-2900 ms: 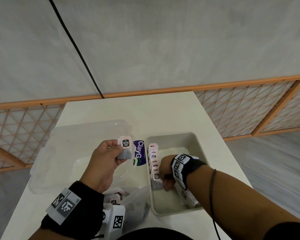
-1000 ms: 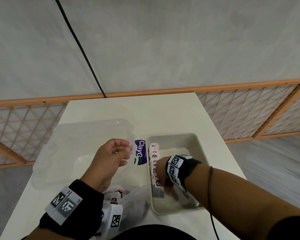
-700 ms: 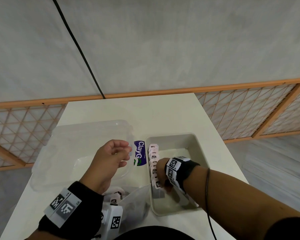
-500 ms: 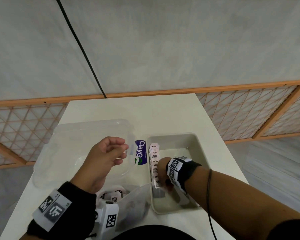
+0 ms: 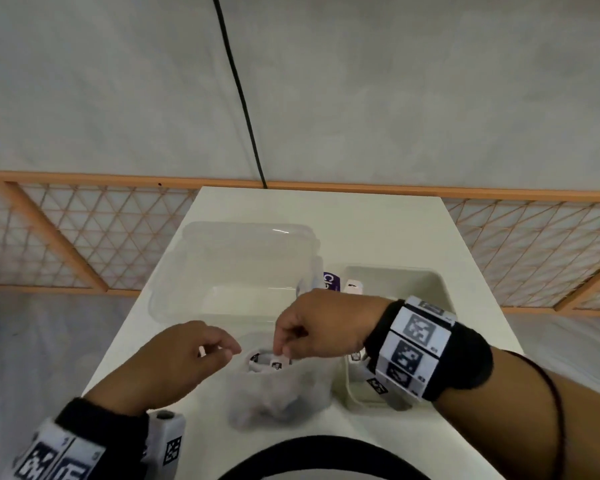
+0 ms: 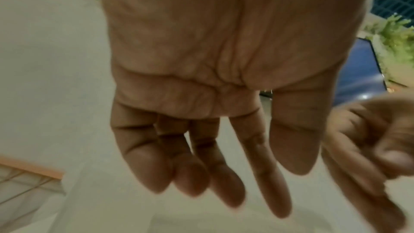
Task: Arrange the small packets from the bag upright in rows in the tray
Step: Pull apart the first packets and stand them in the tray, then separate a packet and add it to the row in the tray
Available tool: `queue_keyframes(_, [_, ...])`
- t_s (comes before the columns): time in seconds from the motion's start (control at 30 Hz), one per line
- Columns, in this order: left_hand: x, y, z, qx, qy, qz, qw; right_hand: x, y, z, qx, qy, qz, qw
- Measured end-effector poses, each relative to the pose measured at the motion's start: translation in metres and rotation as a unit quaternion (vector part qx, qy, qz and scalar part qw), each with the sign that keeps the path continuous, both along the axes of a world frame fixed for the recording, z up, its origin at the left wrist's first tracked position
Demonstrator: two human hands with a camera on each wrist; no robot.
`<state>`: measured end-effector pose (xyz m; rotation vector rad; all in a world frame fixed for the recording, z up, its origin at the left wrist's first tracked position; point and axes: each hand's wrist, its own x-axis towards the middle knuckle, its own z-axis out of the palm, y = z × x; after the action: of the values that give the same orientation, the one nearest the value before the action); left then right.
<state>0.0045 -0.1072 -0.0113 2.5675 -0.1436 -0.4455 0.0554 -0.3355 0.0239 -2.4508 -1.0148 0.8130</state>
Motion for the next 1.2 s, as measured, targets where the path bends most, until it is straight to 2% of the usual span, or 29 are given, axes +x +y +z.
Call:
queue_keyframes(0.1, [-0.004,-0.008,-0.018,0.086,0.001,0.008,0.996,-0.007,0.026,-0.022,-0.066,-0.061,0.048,0.995])
queue_keyframes(0.2, [-0.006,-0.018,-0.033,0.216,0.0,0.062,0.975,-0.006,0.042,-0.043,-0.156,-0.127,0.073,0.977])
queue_keyframes(0.27, [-0.007,-0.022,-0.035,0.25,-0.019,0.098,0.963,-0.006,0.049,-0.051,-0.182,-0.142,0.065,0.971])
queue_keyframes(0.33, [-0.008,-0.023,-0.039,0.225,-0.031,0.108,0.968,-0.007,0.054,-0.059,-0.187,-0.154,0.051,0.969])
queue_keyframes(0.47, [-0.007,-0.016,-0.049,0.07,-0.004,0.097,0.993,-0.014,0.064,-0.07,-0.174,-0.149,0.021,0.973])
queue_keyframes(0.63, [-0.013,-0.021,-0.047,-0.024,-0.004,0.086,0.996,-0.021,0.079,-0.091,-0.227,-0.132,0.021,0.965])
queue_keyframes(0.73, [-0.018,-0.02,-0.046,-0.047,-0.015,0.09,0.995,-0.024,0.083,-0.097,-0.246,-0.123,0.008,0.962])
queue_keyframes(0.93, [-0.026,-0.015,-0.043,-0.062,-0.013,0.07,0.996,-0.027,0.087,-0.105,-0.197,-0.102,-0.055,0.974])
queue_keyframes(1.2, [-0.027,-0.011,-0.043,-0.056,-0.012,0.067,0.996,-0.018,0.085,-0.102,-0.229,-0.063,-0.035,0.971])
